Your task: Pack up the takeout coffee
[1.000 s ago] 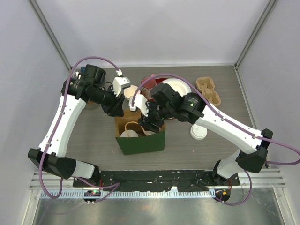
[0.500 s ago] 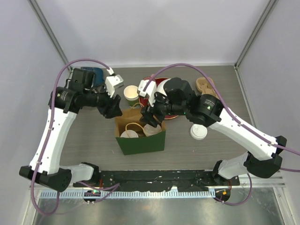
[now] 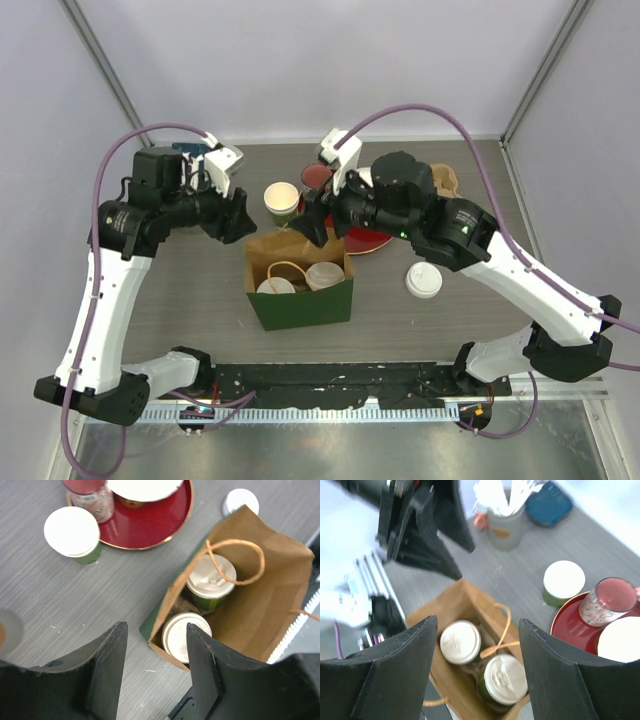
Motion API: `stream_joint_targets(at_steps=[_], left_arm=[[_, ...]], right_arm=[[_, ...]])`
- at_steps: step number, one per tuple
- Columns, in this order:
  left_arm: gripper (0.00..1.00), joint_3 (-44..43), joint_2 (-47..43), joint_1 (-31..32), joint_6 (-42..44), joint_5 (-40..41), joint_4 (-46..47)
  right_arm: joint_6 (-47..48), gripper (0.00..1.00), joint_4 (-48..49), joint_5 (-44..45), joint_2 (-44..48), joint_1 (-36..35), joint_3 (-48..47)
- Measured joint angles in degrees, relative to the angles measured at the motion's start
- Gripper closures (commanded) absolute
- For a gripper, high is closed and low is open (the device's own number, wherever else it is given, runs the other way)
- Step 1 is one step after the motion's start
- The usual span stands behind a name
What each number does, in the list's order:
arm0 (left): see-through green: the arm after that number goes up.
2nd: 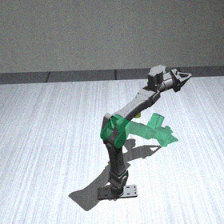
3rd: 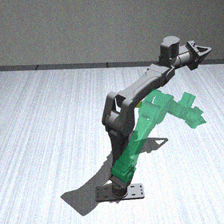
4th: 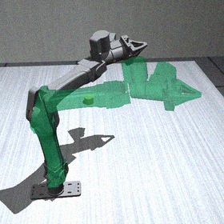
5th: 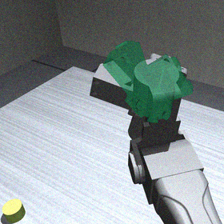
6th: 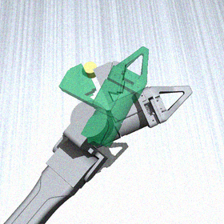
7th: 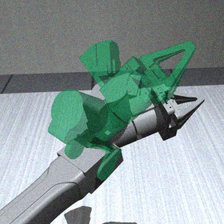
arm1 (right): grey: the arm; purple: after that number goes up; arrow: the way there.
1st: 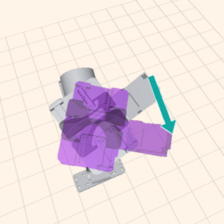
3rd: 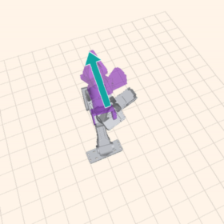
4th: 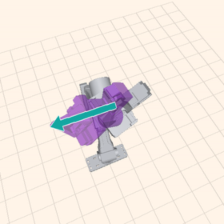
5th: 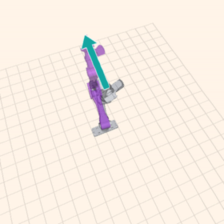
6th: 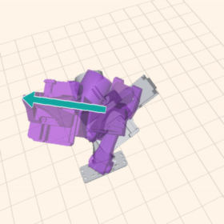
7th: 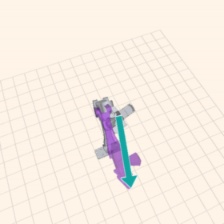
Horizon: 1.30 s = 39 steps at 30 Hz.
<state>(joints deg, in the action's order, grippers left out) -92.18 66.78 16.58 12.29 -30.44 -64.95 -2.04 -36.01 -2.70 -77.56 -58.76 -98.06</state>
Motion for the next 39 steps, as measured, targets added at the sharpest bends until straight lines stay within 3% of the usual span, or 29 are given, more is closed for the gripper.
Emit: stream_joint_targets(at_steps=[5,12,17,24,39], left_arm=[[0.45,-0.26,-0.68,-4.5,-6.93,2.14,3.78],[0.39,-0.46,-1.18,-8.5,-16.26,9.99,8.87],[0.36,0.22,-1.18,-10.91,-19.82,19.02,10.36],[0.36,3.56,-0.9,-12.55,-21.38,25.51,10.49],[0.36,5.92,-0.72,-12.59,-21.46,25.9,10.84]], right_arm=[[-9.07,0.29,1.36,9.09,-1.25,2.58,-8.31],[-24.06,0.28,-2.47,20.15,-2.23,16.02,-16.17],[-34.27,0.28,-14.21,26.71,-3.67,26.25,-16.79],[-39.95,0.28,-25.16,25.9,-5.2,41.92,-9.27],[-38.03,0.28,-28.5,21.18,-6.05,44.54,-5.09]])
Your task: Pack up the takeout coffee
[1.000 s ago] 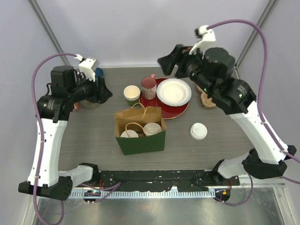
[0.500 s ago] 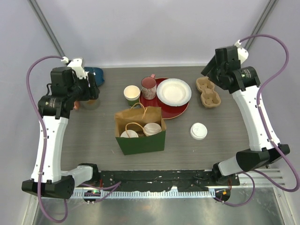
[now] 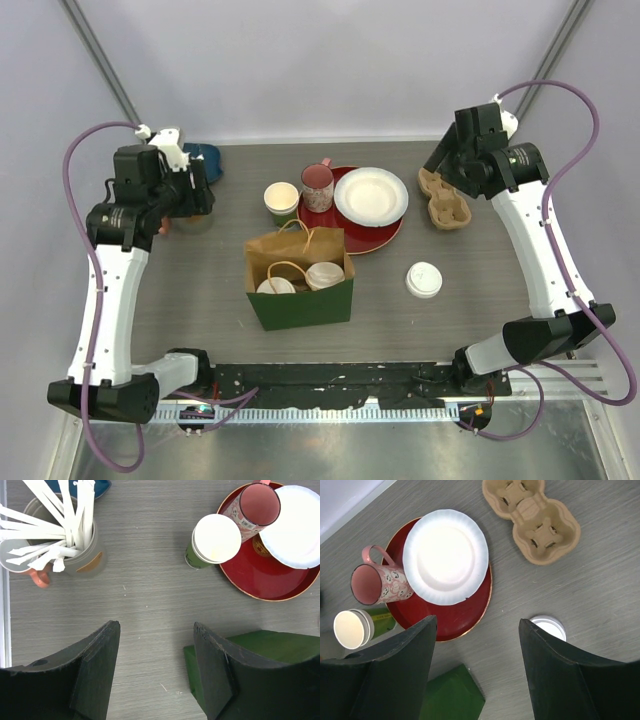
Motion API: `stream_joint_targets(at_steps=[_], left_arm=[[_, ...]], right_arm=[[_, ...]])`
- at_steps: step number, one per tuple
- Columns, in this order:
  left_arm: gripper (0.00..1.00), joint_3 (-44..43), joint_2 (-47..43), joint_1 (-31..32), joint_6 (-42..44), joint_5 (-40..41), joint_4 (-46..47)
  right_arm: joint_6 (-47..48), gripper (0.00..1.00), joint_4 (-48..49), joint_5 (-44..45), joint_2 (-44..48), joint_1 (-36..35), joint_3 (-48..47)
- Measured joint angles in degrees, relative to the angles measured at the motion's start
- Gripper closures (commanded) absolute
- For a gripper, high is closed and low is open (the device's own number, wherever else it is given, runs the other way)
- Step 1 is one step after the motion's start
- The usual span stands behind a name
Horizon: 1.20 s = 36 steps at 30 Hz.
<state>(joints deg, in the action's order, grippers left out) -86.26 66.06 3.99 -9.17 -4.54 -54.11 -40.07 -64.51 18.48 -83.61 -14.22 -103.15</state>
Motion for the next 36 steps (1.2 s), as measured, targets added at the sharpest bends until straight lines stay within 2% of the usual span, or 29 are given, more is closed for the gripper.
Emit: stream_joint_targets(at_steps=[11,19,24,29,32,36], left_arm=[[0.36,0.37,2.25,0.0,-0.94,-2.19,0.87],[0.36,0.79,3.37,0.0,-0.79,-3.19,3.13],[0.36,0.87,3.58,-0.13,-0.33,-3.21,3.93],[0.46,-2.29,4.5,-1.88,2.43,-2.75,3.3],[0.48,-2.8,5.09,-2.8,6.32,-0.92,2.82],[0.48,-2.86,8.02,-3.23,10.54,1.51,1.7]], right_arm=[[5.01,0.28,3.78,-4.79,0.0,0.0,-0.02],[9.2,0.34,4.81,-7.91,-0.26,-0.31,-0.15],[14.78,0.34,6.54,-11.87,-4.33,-1.97,-4.79],[20.28,0.34,9.01,-15.5,-8.33,-3.37,-9.4],[23.06,0.34,13.92,-16.35,-6.34,-4.02,-4.74],[26.67,0.33,22.47,-17.11,0.74,-4.37,8.74]])
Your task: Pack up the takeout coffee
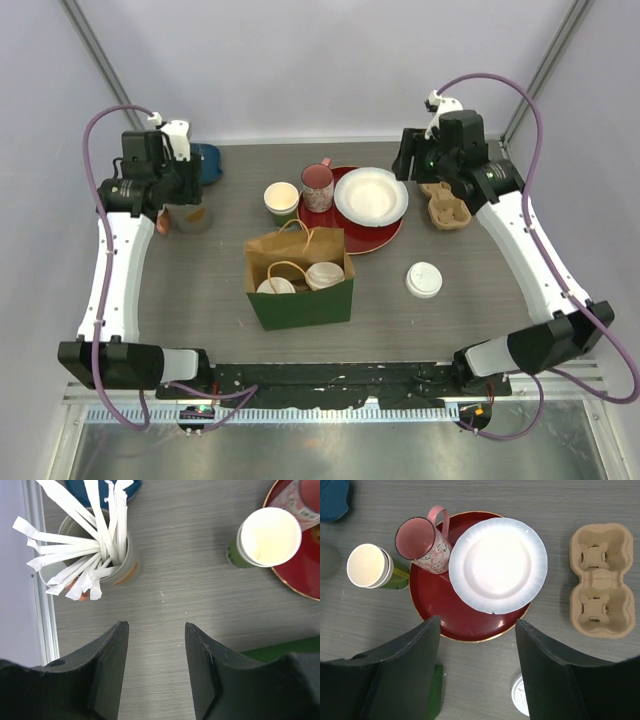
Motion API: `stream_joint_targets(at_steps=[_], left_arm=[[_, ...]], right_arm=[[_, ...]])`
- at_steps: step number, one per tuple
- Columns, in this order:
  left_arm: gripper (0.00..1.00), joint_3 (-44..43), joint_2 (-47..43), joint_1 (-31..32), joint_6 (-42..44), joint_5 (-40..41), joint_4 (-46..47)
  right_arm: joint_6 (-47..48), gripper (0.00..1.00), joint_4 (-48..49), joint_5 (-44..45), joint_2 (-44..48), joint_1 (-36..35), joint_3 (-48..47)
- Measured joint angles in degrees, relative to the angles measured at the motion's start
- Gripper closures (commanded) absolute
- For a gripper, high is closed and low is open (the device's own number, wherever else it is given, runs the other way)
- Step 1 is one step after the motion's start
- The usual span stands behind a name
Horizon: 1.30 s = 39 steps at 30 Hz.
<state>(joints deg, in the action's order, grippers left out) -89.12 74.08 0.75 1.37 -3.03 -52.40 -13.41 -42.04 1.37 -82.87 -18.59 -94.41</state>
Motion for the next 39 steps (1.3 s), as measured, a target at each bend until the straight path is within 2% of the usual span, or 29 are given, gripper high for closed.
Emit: stream_joint_targets(at_steps=[4,7,12,16,20,28,31,32,34,37,39], left_arm=[[0.48,0.0,3.58,-0.9,1.68,2.4,-0.68],[0.53,-1.95,7.3,-1.66,1.66,5.42,-0.59],[0.54,-8.55,15.21,-3.52,0.66,7.87,2.12],[0.53,-7.23,16.92,-6.43,1.38,6.47,3.32],[0.62,-3.93,16.59,-9.03,2.38,5.31,4.55],[0.72,-2.62,18.03,-10.95,4.04,1.44,6.82],[0.8,-2.23,18.21,-10.88,4.11,1.2,6.69],[0.87,-2.23,18.23,-10.88,4.2,1.03,6.67],[0.91,-2.23,18.23,-10.88,4.37,0.74,6.69],[0.92,-2.27,18.23,-10.88,4.96,0.35,6.45],[0.99,-2.56,18.23,-10.88,5.16,0.24,6.1]], right_arm=[[2.56,0.34,3.06,-0.92,4.66,-0.02,4.26],[4.07,0.35,6.91,-2.21,6.14,-0.02,4.07],[4.79,0.36,10.62,-2.34,4.96,-0.07,4.22],[4.76,0.36,11.98,0.79,3.19,-0.28,5.09],[4.98,0.36,12.48,3.3,0.92,-1.25,5.09],[7.32,0.35,12.17,6.12,-1.92,-3.58,5.07],[8.83,0.35,11.91,6.84,-2.71,-3.56,5.03],[9.25,0.36,11.8,6.91,-3.3,-3.56,4.9],[9.86,0.35,11.74,6.91,-4.57,-3.52,4.68],[10.58,0.35,11.37,6.71,-7.15,-3.52,4.26],[11.21,0.35,10.86,6.45,-8.9,-3.52,3.72]])
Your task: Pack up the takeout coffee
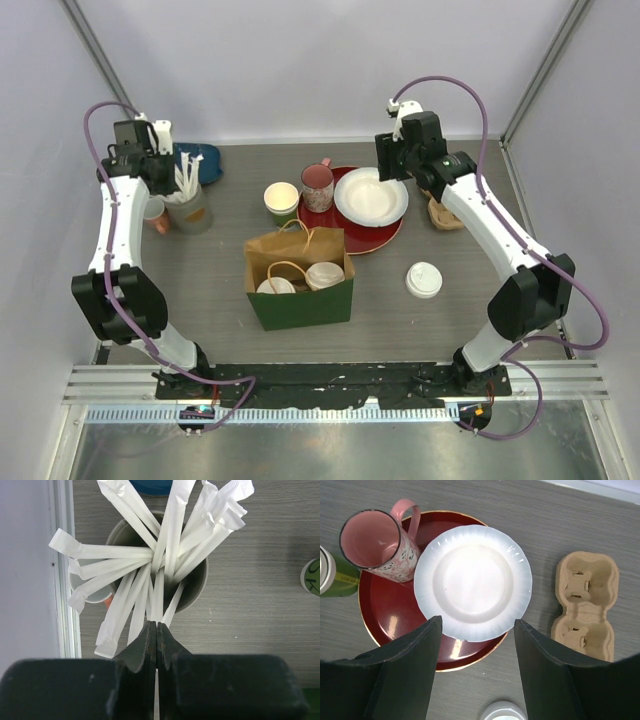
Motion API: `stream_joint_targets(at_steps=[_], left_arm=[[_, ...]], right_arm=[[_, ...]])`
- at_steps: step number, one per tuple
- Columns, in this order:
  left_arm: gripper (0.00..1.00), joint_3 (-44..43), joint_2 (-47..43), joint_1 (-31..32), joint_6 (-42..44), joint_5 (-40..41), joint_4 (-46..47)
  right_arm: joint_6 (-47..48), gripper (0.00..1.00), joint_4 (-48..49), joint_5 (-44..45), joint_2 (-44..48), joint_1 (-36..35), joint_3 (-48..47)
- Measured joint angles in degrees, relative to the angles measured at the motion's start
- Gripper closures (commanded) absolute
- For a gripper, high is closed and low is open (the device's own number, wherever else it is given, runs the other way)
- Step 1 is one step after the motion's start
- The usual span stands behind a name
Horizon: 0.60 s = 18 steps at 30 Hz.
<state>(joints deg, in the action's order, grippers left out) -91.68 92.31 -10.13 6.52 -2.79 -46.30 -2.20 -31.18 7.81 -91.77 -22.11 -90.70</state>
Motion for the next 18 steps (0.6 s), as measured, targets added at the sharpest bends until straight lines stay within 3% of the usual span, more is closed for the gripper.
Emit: stream_joint_targets(at_steps=[12,18], left_arm=[[1.0,-0.46,-0.57,0.0,3.69,-1.68,-0.79],[1.0,-5.05,-1.2,0.0,6.19,-2.51,-2.62]], right_arm=[[1.2,0.35,-1.03,-1.25,-1.51,0.0,-2.32],[1.27,0.35,-0.98,-1.57,-1.49,-0.09,-2.29]])
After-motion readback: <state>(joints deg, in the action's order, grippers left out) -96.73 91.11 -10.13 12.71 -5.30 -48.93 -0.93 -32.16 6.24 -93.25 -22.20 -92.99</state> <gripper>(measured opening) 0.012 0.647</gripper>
